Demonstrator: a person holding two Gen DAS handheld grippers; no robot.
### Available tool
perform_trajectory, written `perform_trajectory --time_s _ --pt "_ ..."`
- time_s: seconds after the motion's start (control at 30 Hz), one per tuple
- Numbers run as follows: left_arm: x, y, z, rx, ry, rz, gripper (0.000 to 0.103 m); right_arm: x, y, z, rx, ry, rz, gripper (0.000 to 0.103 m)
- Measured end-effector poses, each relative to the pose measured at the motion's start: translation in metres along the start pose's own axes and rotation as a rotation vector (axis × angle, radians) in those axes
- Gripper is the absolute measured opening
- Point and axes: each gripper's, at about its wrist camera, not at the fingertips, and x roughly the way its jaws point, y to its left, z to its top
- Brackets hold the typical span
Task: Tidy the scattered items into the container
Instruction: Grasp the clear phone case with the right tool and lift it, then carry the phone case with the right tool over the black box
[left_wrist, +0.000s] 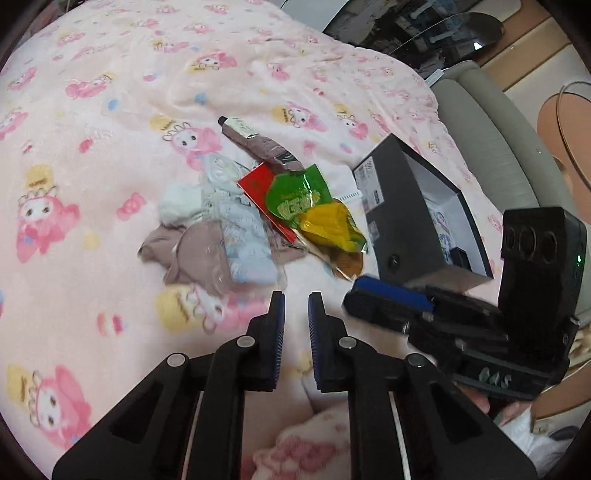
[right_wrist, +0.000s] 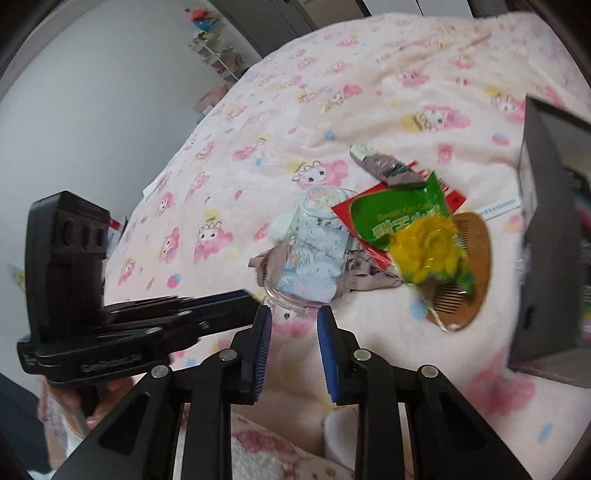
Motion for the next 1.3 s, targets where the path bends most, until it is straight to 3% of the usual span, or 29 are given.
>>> perform_trajectory --time_s 0.1,0.27,0.37,0.43,0.5,0.63,0.67,0.7,0.73,0.77,0.9,1.03,1.17,1.3 --pt "-0.009 0.007 -0.015 -0.03 -0.015 0.046 0.012 -0.013 -0.003 -0.006 -0.026 0.004 -0.043 0.024" --pt "-0.01 0.041 -0.019 -0.143 -0.041 0.012 0.027 0.004 -0.018 -0.01 -0.012 0.063 -0.043 0.032" --pt "-0.005 0.049 -0.005 -0.158 -0.053 -0.021 0.037 0.023 -0.031 0.0 0.075 0.1 -0.035 0.033" --pt "0.004 0.051 0.009 -0.156 -0.039 -0.038 0.048 0.034 -0.042 0.008 0.161 0.106 0.0 0.041" --pt "0.021 0.054 0.028 -0.147 -0.017 -0.034 0.052 0.047 -0.048 0.015 0.196 0.115 -0.002 0.048" --pt "0.059 0.059 0.047 -0.107 0.011 0.025 0.048 0.092 -0.065 0.021 0.236 0.217 0.011 0.049" --pt "0.068 0.059 0.048 -0.093 0.039 0.047 0.042 0.099 -0.07 0.021 0.259 0.228 0.062 0.049" --pt "0.075 0.058 0.046 -0.088 0.076 0.049 0.027 0.103 -0.073 0.02 0.282 0.232 0.134 0.046" --pt "0.074 0.054 0.045 -0.077 0.073 0.035 0.024 0.103 -0.074 0.019 0.297 0.231 0.188 0.038" --pt "0.066 0.048 0.042 -0.051 0.053 0.039 0.025 0.099 -0.073 0.018 0.3 0.227 0.223 0.033" --pt "0.032 0.026 0.035 -0.006 0.006 0.05 0.023 0.07 -0.058 0.01 0.258 0.179 0.286 0.032" --pt "-0.007 -0.015 0.022 0.068 -0.059 0.066 0.022 0.021 -0.037 0.003 0.211 0.102 0.292 0.032" --pt "-0.038 -0.077 0.004 0.183 -0.102 0.006 0.021 -0.041 -0.021 -0.02 0.124 0.008 0.259 0.032" --pt "-0.037 -0.144 -0.016 0.296 -0.082 -0.078 0.018 -0.106 -0.034 -0.054 0.122 -0.085 0.229 0.031"
